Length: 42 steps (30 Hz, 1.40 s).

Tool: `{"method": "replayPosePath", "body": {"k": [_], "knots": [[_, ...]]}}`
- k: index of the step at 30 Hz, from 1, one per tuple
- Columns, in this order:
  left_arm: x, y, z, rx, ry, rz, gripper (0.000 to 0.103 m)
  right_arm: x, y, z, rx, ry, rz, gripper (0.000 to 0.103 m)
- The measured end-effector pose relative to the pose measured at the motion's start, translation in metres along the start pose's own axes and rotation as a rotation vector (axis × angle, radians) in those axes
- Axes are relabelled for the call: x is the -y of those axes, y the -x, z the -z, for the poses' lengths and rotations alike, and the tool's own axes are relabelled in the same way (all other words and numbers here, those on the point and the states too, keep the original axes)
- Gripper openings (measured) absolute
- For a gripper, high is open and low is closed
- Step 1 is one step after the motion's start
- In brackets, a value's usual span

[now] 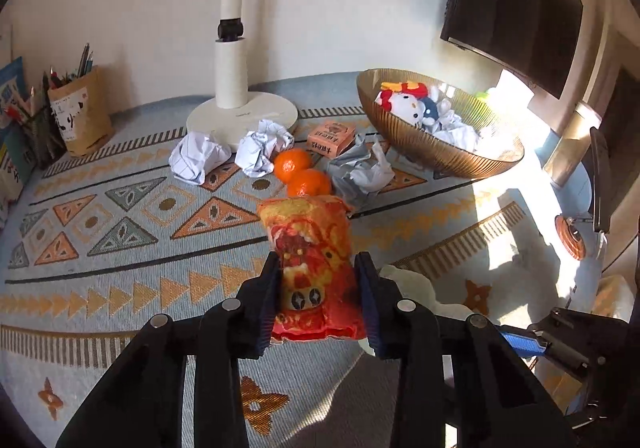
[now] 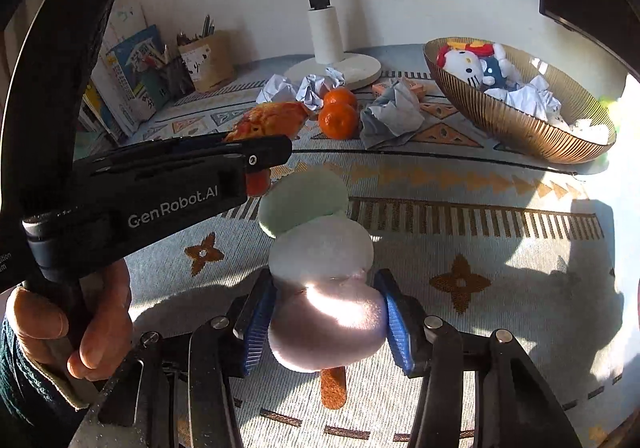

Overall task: Organize objects
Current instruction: 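Carry snack bag and plush stack into the amber bowl and open both grippers, then grasp a lined paper ball with the left gripper while the right grasps another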

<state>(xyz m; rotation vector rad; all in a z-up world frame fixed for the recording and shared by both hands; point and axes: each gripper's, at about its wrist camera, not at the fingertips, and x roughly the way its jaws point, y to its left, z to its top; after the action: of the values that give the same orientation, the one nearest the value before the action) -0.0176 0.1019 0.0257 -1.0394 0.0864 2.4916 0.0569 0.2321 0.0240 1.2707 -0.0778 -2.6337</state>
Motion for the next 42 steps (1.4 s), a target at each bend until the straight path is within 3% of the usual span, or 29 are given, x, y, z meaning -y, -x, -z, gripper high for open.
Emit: {"method": "replayPosePath", "body": {"k": [5,10,14,20,21,22,23,24,25,31,36,39,42], "knots": [[0.028,0.019,-0.053,0.109,-0.041,0.062,0.033,0.04,0.064,-0.04,0.186,-0.042,0.124,0.05],[0.064,0.003,-0.109,0.189,-0.095,0.091,0.033,0.131,0.105,-0.078,0.344,-0.293,0.29,0.05],[0.09,-0.038,-0.137,0.164,-0.106,0.134,0.033,0.192,0.097,-0.097,0.356,-0.457,0.306,0.05],[0.118,-0.089,-0.155,0.133,-0.115,0.169,0.035,0.237,0.063,-0.122,0.329,-0.563,0.243,0.052],[0.121,-0.093,-0.156,0.14,-0.117,0.169,0.037,0.242,0.057,-0.126,0.324,-0.573,0.228,0.055],[0.123,-0.098,-0.158,0.144,-0.121,0.164,0.049,0.248,0.05,-0.13,0.311,-0.582,0.207,0.065],[0.125,-0.102,-0.16,0.138,-0.122,0.153,0.057,0.253,0.043,-0.132,0.293,-0.596,0.183,0.068],[0.125,-0.105,-0.161,0.128,-0.119,0.143,0.075,0.257,0.039,-0.131,0.279,-0.614,0.166,0.068],[0.123,-0.104,-0.159,0.13,-0.111,0.152,0.082,0.256,0.035,-0.128,0.269,-0.625,0.157,0.068],[0.095,-0.068,-0.139,0.154,-0.076,0.166,0.082,0.229,0.038,-0.11,0.258,-0.538,0.137,0.068],[0.052,-0.01,-0.112,0.19,-0.009,0.121,0.088,0.124,0.054,-0.106,0.253,-0.205,0.152,0.075],[0.016,0.03,-0.094,0.225,0.037,0.064,0.091,0.074,0.059,-0.095,0.241,-0.117,0.043,0.08],[-0.027,0.059,-0.071,0.25,0.123,-0.055,0.096,0.043,0.045,-0.082,0.203,-0.113,-0.065,0.081]]}}
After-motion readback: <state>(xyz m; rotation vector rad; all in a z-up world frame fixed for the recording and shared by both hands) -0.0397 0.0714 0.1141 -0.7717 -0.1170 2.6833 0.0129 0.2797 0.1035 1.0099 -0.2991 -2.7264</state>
